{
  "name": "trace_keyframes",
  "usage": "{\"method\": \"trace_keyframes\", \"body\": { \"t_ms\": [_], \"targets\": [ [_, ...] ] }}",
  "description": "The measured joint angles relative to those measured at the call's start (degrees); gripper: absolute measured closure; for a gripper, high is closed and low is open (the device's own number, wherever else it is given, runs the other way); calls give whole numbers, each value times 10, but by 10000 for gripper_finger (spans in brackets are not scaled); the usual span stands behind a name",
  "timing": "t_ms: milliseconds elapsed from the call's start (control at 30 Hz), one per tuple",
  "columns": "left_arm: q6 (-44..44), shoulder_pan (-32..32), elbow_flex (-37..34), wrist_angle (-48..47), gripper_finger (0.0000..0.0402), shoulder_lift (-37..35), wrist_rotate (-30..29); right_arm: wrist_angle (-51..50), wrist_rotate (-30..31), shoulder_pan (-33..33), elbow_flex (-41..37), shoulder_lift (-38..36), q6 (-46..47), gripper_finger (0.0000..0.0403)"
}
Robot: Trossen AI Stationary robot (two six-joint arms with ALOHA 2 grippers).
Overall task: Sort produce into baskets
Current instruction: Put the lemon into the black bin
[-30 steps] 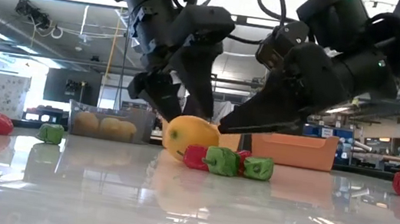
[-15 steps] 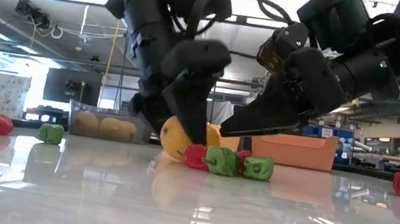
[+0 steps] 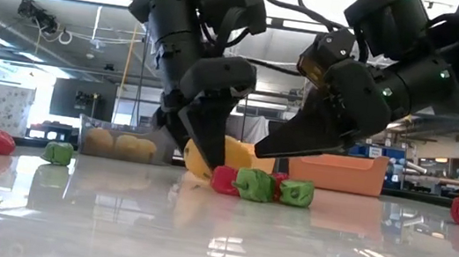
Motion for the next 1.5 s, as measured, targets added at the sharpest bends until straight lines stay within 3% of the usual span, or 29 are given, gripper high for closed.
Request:
{"method": "trace_keyframes", "body": {
  "t_ms": [333,633,1167,1333,1500],
  "targets": [
    [92,85,10,-118,160,-104,-67,-7,1,21,0,0,2,205],
    [163,210,0,-198,162,-189,-95,-17,1,21,0,0,3,205],
    [211,491,-70,-142,162,-203,-99,-28,-2,21,0,0,10,205],
    [210,546,-70,-142,160,-203,-113,-28,3,19,0,0,20,205],
    [209,561,-70,-141,138,-203,-135,-28,5,10,0,0,29,205]
  ]
}}
